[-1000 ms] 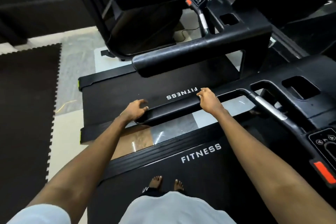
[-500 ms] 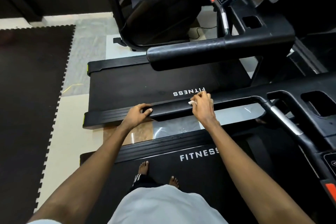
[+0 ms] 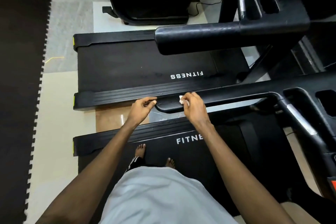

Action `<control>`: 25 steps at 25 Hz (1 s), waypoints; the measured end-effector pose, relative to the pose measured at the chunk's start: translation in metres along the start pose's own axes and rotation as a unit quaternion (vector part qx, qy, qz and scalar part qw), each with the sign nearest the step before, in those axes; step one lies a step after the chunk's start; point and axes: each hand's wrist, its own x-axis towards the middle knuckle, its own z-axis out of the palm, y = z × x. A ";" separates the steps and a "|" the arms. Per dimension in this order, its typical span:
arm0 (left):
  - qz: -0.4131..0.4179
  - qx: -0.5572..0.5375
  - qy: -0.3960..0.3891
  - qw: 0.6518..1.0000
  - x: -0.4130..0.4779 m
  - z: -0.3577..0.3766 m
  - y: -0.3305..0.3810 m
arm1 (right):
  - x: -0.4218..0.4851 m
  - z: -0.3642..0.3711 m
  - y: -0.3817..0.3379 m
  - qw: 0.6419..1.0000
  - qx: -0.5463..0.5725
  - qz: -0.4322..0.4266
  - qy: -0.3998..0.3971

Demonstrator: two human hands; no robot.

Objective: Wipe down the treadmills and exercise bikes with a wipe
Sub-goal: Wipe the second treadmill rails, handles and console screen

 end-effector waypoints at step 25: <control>-0.056 -0.155 -0.108 0.980 0.028 -0.008 -0.035 | -0.001 0.023 -0.063 0.993 -0.037 0.027 -0.108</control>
